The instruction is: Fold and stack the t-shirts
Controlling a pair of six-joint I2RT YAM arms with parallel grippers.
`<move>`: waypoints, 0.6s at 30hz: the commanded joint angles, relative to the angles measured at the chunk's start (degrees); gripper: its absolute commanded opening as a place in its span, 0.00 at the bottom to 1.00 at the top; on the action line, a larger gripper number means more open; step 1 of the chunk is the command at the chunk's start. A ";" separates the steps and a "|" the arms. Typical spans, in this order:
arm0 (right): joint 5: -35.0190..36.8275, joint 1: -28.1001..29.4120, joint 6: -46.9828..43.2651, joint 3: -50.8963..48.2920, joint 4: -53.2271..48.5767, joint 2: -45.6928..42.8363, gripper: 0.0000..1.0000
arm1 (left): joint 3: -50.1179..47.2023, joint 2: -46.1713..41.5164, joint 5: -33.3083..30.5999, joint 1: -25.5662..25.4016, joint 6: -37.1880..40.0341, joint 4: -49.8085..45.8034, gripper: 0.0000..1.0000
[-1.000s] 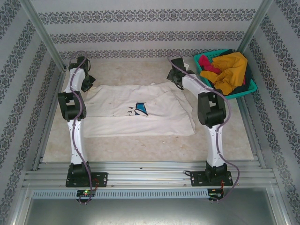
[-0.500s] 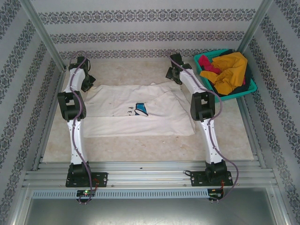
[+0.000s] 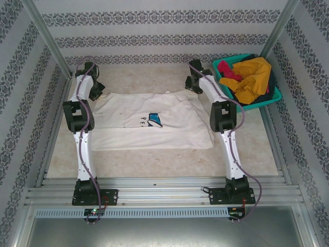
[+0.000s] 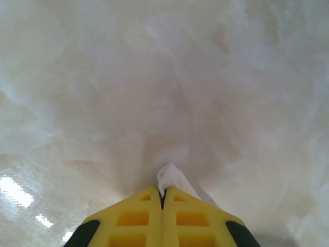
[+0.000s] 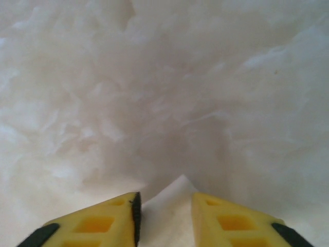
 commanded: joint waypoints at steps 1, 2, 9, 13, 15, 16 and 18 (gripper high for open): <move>-0.76 -0.37 -0.78 1.91 -2.40 1.02 0.18 | -1.64 0.07 1.47 0.17 1.12 -0.50 0.00; -0.44 -0.43 -0.74 1.91 -2.46 0.96 0.12 | -1.69 0.07 1.55 0.17 1.08 -0.45 0.00; -1.07 -0.39 -0.81 2.00 -1.39 0.19 0.00 | -1.40 -0.02 1.64 0.17 1.27 -0.41 0.00; -0.78 0.14 -1.25 0.45 1.12 -2.97 0.00 | -1.22 -0.35 1.95 0.17 1.25 -0.60 0.00; 0.45 0.67 -1.84 -3.30 5.66 -6.34 0.00 | -1.27 -0.87 2.08 0.17 1.25 -0.58 0.00; 0.59 0.73 -1.88 -5.44 8.19 -8.02 0.00 | -1.29 -1.20 2.24 0.16 1.26 -0.53 0.00; -0.21 0.77 -1.69 -7.71 11.02 -10.19 0.00 | -1.18 -1.93 2.43 0.19 1.29 -0.33 0.00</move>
